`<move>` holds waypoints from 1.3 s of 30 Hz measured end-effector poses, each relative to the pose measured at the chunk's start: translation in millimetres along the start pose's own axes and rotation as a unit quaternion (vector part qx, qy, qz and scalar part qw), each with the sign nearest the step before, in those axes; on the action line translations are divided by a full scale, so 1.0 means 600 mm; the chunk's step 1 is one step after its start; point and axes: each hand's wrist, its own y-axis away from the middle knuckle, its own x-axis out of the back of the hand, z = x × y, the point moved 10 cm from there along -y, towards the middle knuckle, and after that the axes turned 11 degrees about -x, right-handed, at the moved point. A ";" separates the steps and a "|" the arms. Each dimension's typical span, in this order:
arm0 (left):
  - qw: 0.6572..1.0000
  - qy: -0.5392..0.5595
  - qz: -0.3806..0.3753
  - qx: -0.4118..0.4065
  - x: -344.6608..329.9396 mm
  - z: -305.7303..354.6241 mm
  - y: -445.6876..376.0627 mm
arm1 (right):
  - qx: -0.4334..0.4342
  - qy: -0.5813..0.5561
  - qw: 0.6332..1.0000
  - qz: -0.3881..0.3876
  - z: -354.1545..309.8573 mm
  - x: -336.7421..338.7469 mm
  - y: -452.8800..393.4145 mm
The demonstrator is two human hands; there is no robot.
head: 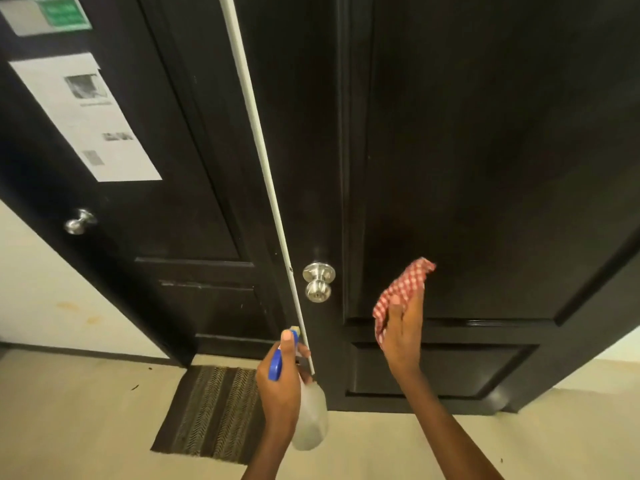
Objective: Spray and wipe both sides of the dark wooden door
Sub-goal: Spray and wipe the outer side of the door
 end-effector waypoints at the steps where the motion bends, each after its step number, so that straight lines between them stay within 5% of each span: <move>1: 1.000 -0.004 -0.003 0.004 -0.004 0.003 -0.008 | 0.062 0.082 0.995 0.000 -0.018 -0.013 -0.017; 5: 0.999 -0.004 0.005 -0.037 -0.032 0.022 -0.046 | 0.272 0.308 0.912 -0.015 -0.073 -0.087 -0.057; 9: 0.997 -0.012 0.014 -0.069 -0.060 0.042 -0.072 | 0.265 0.376 0.886 -0.058 -0.041 -0.135 -0.089; 17: 0.995 -0.025 0.023 -0.093 -0.090 0.048 -0.114 | 0.236 0.306 0.920 -0.060 -0.024 -0.151 -0.107; 28: 0.999 -0.012 -0.012 0.037 -0.081 -0.001 -0.116 | 0.203 0.214 0.951 -0.091 -0.015 -0.146 -0.091; 39: 0.994 -0.051 -0.065 -0.072 -0.061 0.029 -0.143 | 0.096 0.123 0.984 -0.085 0.003 -0.161 -0.078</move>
